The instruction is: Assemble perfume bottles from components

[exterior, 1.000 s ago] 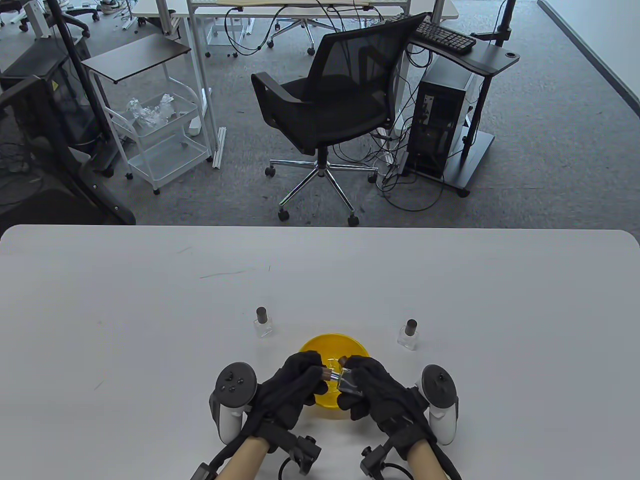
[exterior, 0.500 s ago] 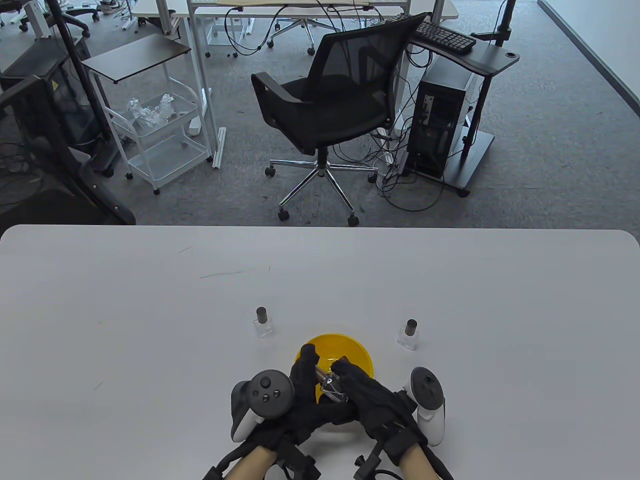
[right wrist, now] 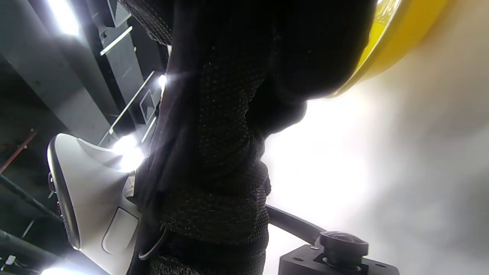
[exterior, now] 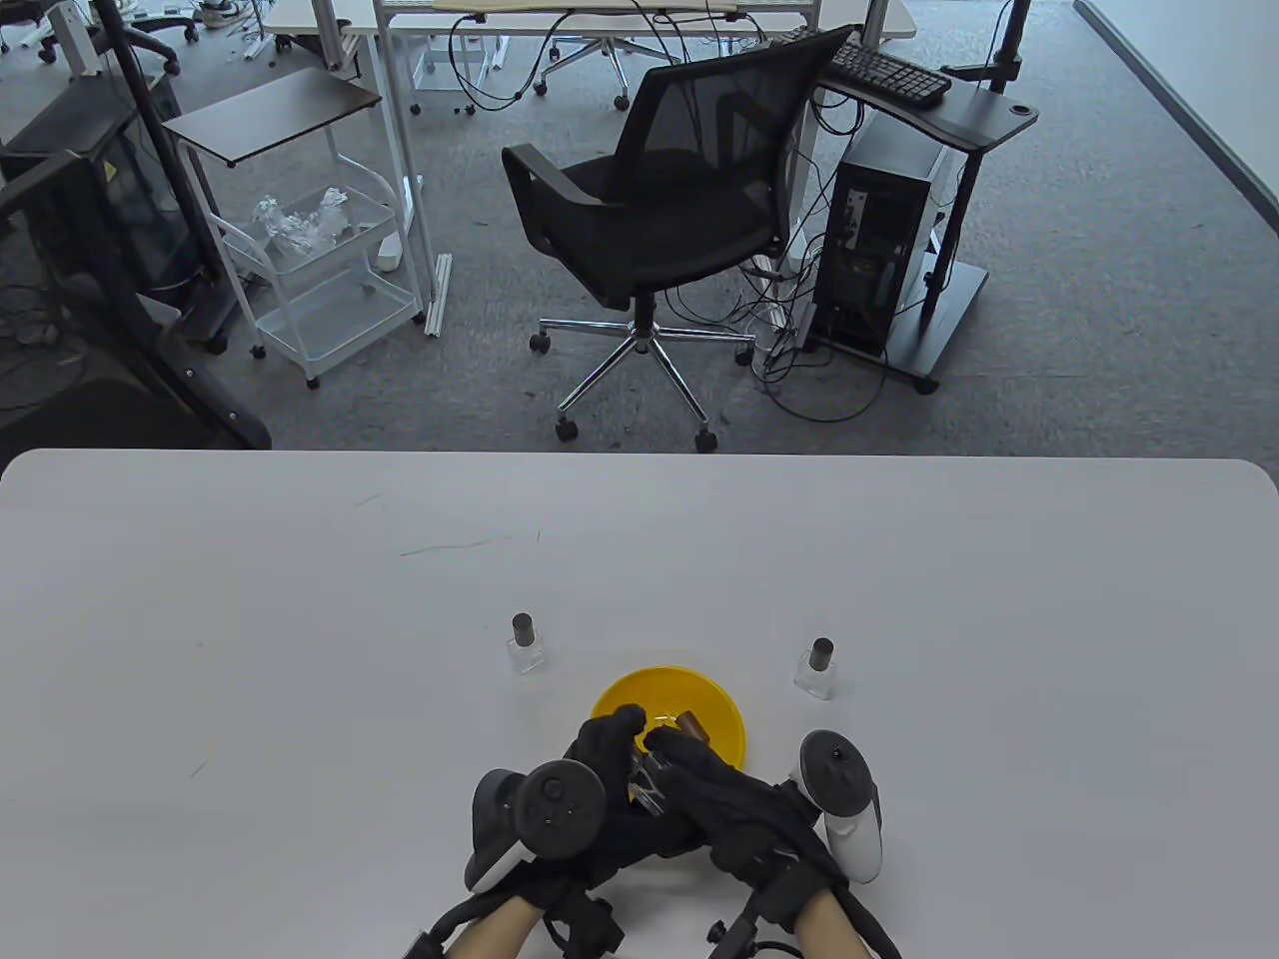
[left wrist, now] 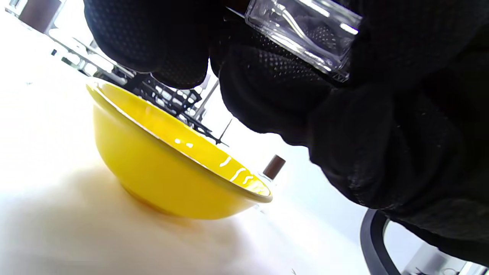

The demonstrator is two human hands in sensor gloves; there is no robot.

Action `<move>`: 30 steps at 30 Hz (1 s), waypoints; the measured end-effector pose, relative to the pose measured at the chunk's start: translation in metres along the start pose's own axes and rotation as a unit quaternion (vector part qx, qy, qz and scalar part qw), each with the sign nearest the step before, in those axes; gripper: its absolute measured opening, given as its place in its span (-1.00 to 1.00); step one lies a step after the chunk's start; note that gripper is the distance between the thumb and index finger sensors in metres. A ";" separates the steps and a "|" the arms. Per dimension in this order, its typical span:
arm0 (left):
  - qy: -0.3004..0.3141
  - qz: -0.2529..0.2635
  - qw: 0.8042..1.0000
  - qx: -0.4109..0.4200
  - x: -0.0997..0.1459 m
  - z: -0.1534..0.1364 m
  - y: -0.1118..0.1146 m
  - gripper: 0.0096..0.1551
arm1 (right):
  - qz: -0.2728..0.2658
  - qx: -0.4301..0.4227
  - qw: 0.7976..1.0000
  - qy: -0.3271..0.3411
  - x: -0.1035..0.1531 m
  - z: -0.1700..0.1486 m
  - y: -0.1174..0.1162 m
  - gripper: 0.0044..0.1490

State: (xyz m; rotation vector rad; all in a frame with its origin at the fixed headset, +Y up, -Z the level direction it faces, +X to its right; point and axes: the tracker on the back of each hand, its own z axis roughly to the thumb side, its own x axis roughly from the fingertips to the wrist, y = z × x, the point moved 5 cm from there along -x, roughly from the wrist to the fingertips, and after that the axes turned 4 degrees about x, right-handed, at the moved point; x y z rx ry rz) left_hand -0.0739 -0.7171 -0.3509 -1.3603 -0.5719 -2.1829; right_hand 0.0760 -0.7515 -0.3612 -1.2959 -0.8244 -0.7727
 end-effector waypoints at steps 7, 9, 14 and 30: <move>0.024 -0.021 1.000 -0.002 -0.001 0.007 0.004 0.27 | -0.016 0.065 0.998 0.005 0.000 0.008 0.003 -0.14; 0.025 -0.028 0.999 -0.021 0.000 0.008 0.005 0.39 | -0.021 0.119 0.993 0.008 0.000 0.015 0.005 -0.13; 0.018 -0.041 0.999 0.007 -0.001 0.002 0.000 0.40 | -0.022 0.106 0.994 -0.008 -0.001 0.014 0.009 -0.12; -0.076 0.041 0.996 -0.026 0.004 -0.049 -0.043 -0.01 | -0.269 0.190 0.944 -0.010 0.046 0.027 0.113 -0.38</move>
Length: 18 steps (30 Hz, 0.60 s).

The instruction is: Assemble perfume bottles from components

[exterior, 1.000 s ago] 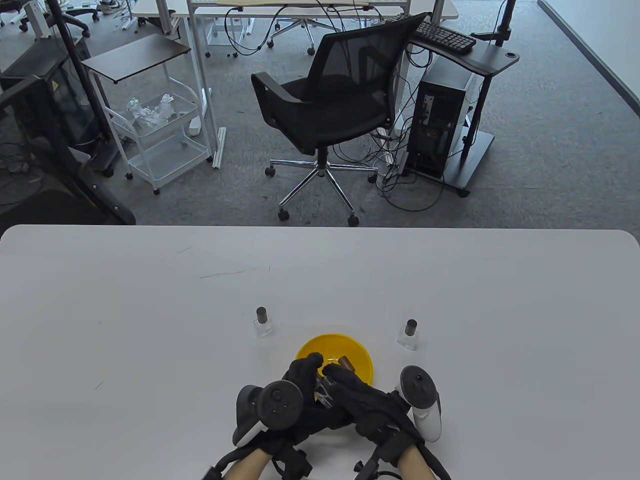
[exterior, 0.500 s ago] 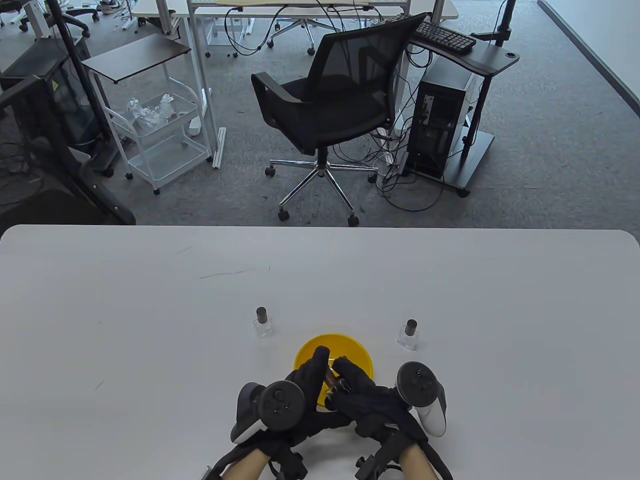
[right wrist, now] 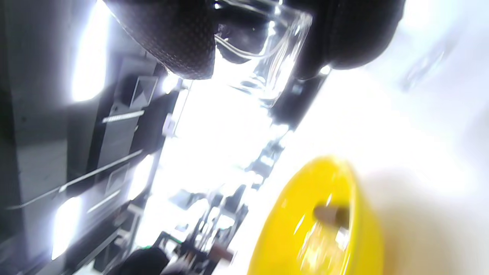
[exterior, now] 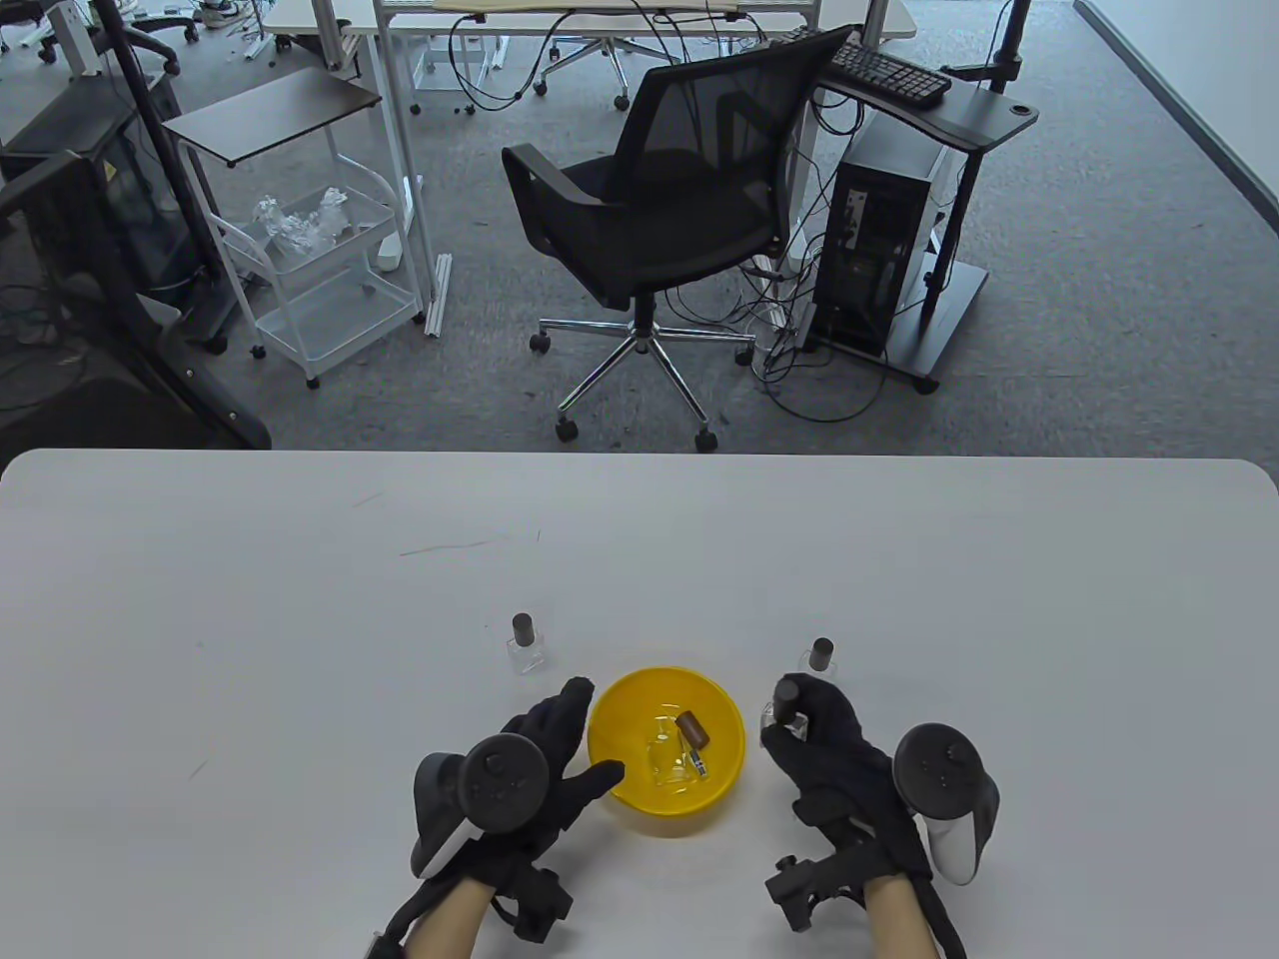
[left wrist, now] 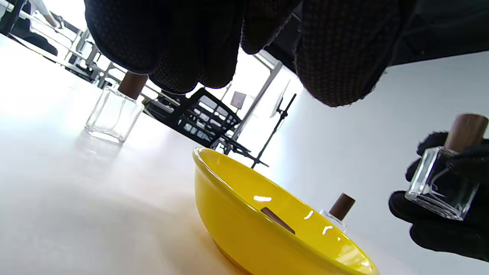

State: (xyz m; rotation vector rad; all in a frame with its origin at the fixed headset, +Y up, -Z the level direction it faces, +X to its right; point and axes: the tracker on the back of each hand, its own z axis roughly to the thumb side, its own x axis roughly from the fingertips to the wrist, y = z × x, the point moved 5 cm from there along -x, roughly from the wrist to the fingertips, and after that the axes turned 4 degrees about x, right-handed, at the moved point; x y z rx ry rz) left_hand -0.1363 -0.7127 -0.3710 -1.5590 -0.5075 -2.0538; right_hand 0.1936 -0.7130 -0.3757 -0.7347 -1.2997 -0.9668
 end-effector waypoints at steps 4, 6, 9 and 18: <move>-0.007 0.020 0.999 -0.030 0.001 -0.008 -0.010 -0.02 | -0.081 0.060 0.994 -0.036 0.002 -0.013 0.032 -0.35; -0.015 0.021 0.999 -0.019 0.001 -0.012 -0.012 -0.02 | -0.109 0.103 0.987 -0.060 0.003 -0.021 0.044 -0.35; -0.022 0.021 1.000 -0.001 0.000 -0.017 -0.012 -0.03 | -0.141 0.192 0.966 -0.100 0.003 -0.036 0.058 -0.34; -0.029 0.016 0.999 -0.001 0.000 -0.021 -0.013 -0.04 | -0.080 0.219 0.959 -0.161 -0.006 -0.080 0.055 -0.24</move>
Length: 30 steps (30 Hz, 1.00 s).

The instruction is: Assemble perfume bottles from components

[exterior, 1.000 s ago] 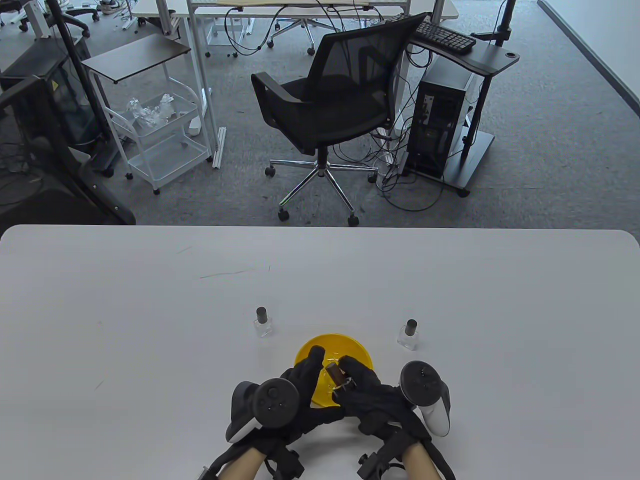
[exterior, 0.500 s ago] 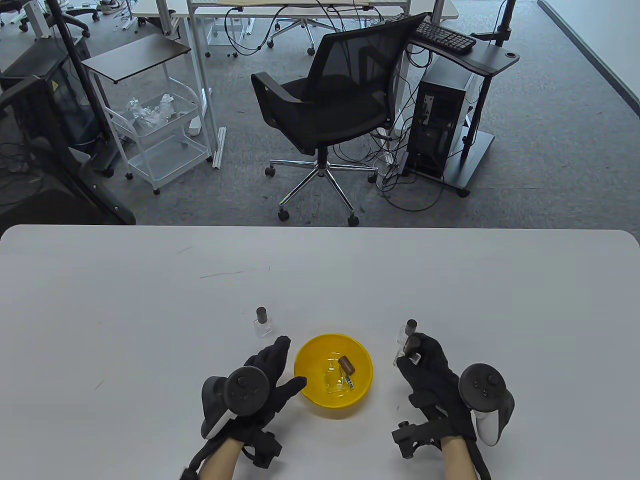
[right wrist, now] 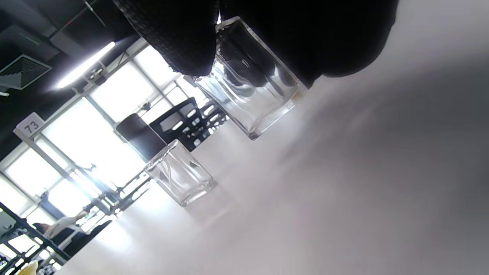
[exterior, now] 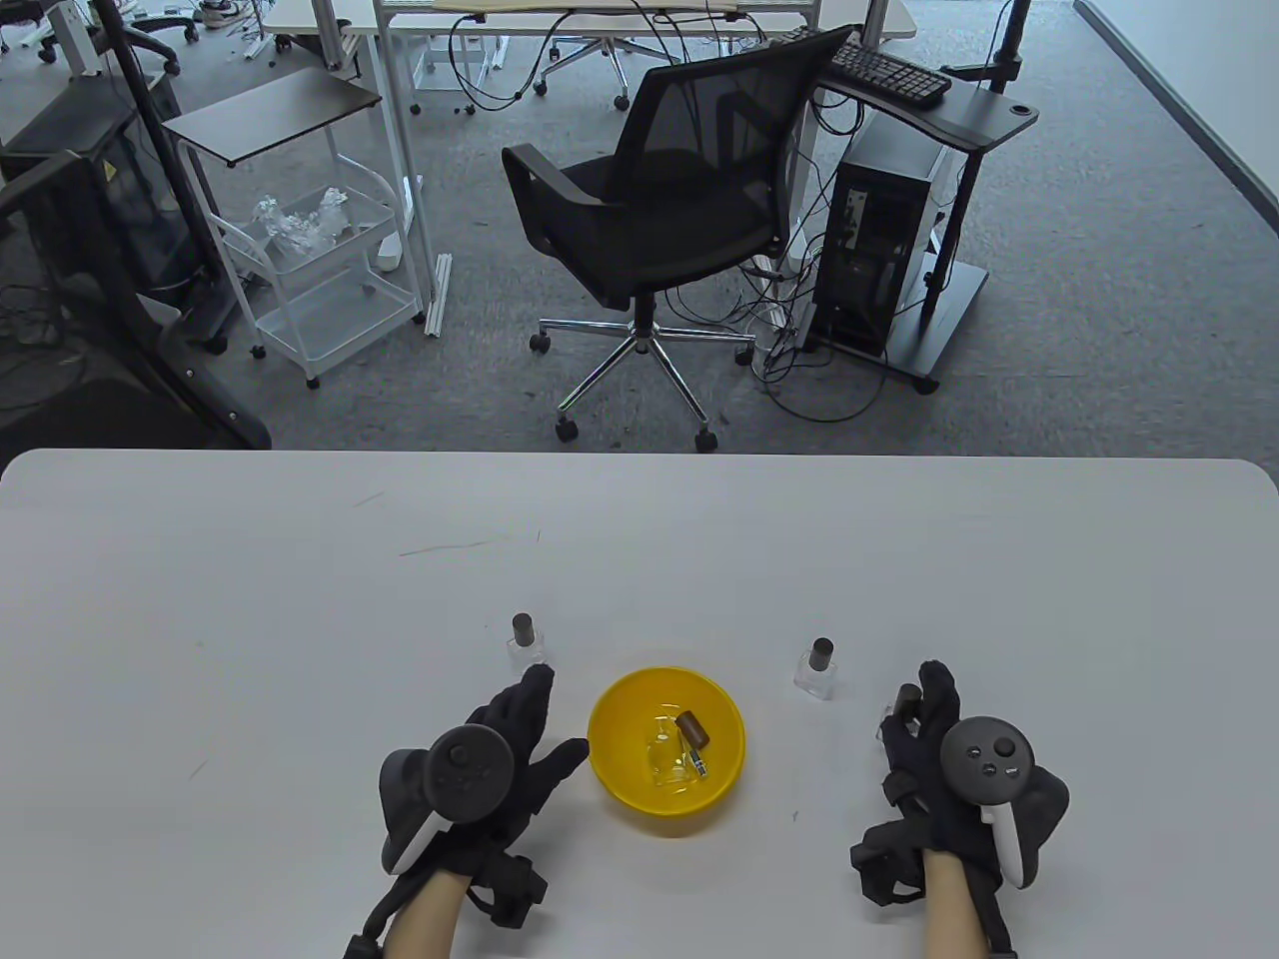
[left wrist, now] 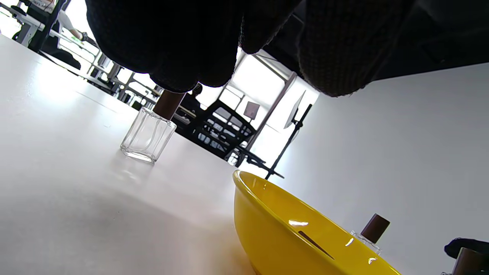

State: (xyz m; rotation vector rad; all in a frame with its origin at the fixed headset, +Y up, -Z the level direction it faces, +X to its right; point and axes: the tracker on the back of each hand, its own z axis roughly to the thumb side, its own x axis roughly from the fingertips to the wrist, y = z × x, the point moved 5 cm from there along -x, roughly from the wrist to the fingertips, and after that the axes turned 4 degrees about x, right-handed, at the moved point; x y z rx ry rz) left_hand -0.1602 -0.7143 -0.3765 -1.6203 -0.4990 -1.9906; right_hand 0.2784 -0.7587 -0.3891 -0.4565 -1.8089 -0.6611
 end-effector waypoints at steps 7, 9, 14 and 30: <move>-0.001 -0.005 1.000 -0.007 0.000 -0.001 0.001 -0.05 | 0.018 -0.022 0.999 -0.022 -0.003 -0.012 -0.010 -0.38; -0.002 -0.005 1.000 -0.006 0.000 -0.001 0.001 -0.05 | 0.017 -0.031 0.999 -0.028 -0.003 -0.016 -0.010 -0.38; -0.005 -0.009 1.000 -0.002 0.000 -0.001 0.002 -0.05 | 0.028 -0.052 0.998 -0.023 -0.002 -0.015 -0.009 -0.25; -0.001 0.006 1.000 -0.001 0.001 -0.001 -0.008 -0.05 | -0.058 0.025 0.988 0.139 0.027 0.072 0.026 -0.21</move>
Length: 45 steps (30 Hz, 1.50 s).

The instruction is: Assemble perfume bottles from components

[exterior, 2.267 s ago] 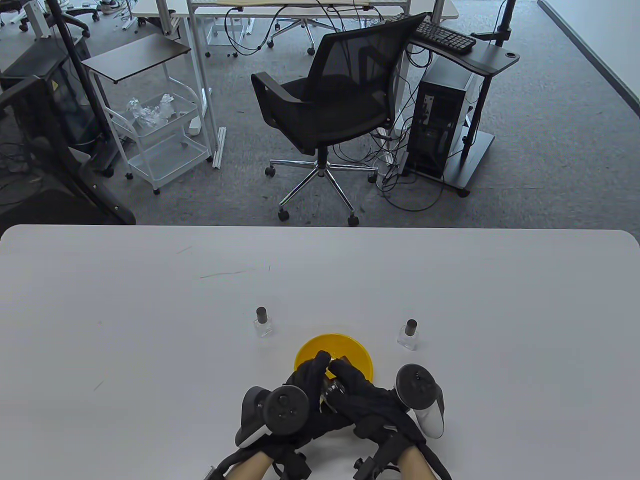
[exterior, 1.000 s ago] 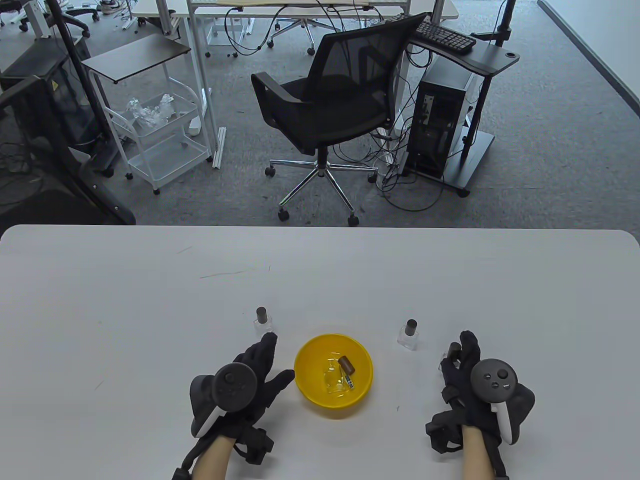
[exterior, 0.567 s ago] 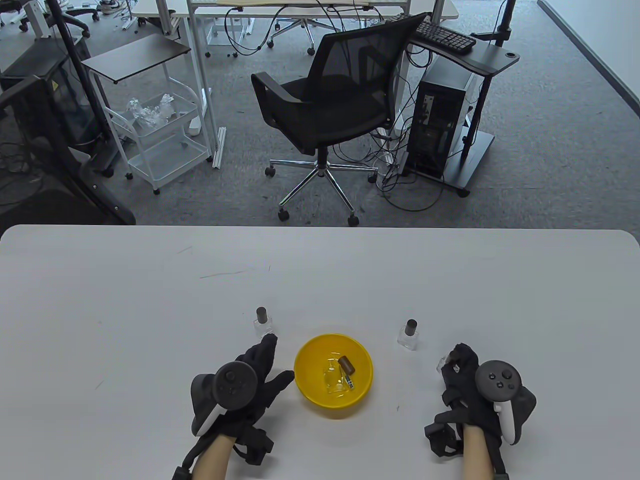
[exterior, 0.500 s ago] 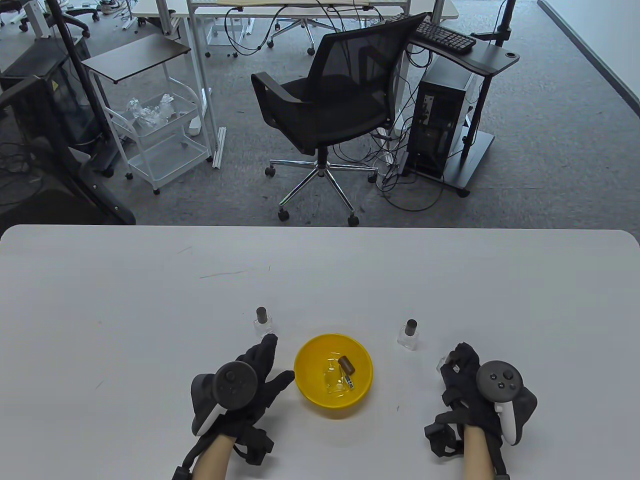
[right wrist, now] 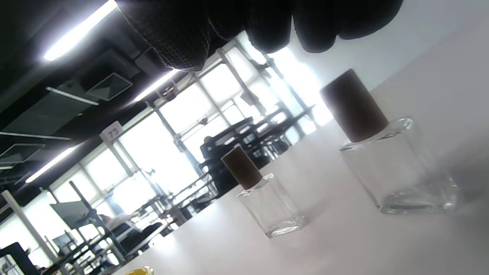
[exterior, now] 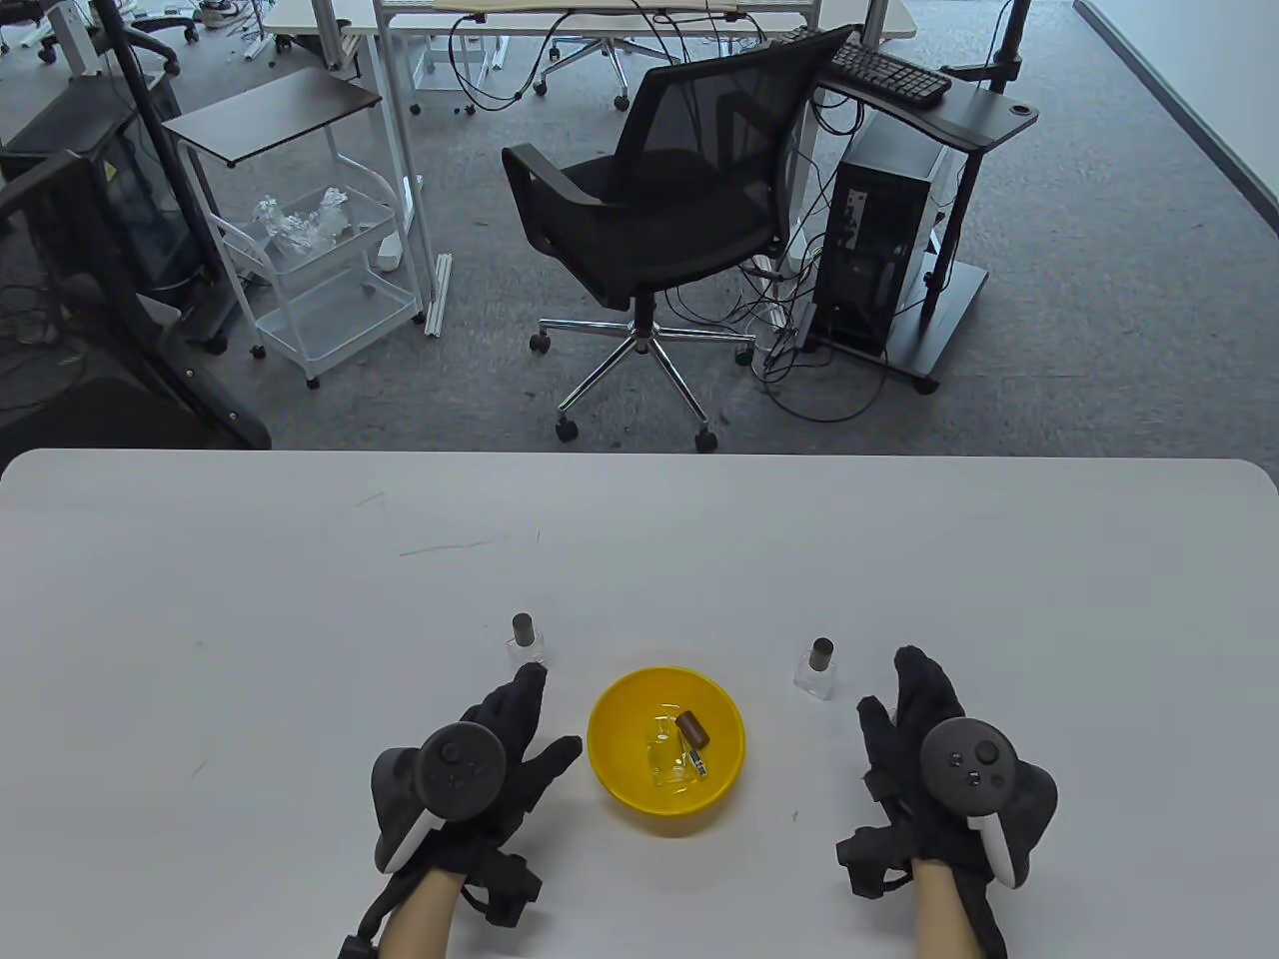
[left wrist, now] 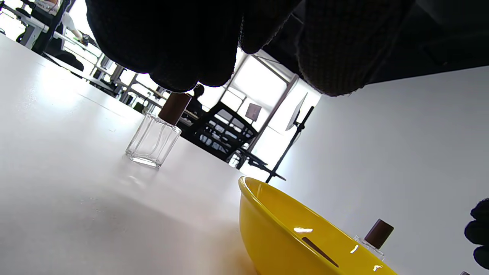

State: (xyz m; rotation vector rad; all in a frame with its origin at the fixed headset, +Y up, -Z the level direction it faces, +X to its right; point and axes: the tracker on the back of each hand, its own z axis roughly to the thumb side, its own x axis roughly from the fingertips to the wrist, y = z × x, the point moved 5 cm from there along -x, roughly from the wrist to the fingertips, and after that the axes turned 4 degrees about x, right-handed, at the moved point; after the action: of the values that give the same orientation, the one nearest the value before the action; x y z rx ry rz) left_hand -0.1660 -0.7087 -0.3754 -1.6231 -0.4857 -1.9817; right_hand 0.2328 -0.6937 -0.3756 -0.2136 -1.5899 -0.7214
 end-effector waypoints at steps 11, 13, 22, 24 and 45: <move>0.005 -0.003 1.000 0.004 0.000 0.000 0.002 -0.05 | 0.089 0.009 0.988 0.128 0.011 0.081 -0.042 -0.27; 0.003 -0.006 1.000 0.013 0.000 -0.001 0.003 -0.05 | 0.113 0.015 0.983 0.141 0.013 0.090 -0.053 -0.30; 0.009 -0.008 1.000 0.002 0.001 -0.001 0.003 -0.05 | 0.189 0.081 0.967 0.153 0.015 0.134 -0.113 -0.37; 0.011 -0.008 1.000 0.003 0.001 -0.001 0.003 -0.06 | 0.200 0.105 0.963 0.144 0.013 0.138 -0.124 -0.36; 0.021 -0.007 1.000 0.014 -0.002 -0.003 0.001 -0.06 | 0.229 0.338 0.904 0.125 0.019 0.159 -0.186 -0.20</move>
State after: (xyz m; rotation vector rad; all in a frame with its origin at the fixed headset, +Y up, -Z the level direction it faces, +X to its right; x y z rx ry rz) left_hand -0.1674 -0.7106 -0.3776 -1.5631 -0.5086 -2.0060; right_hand -0.0008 -0.7555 -0.4150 0.0244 -1.3801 0.1820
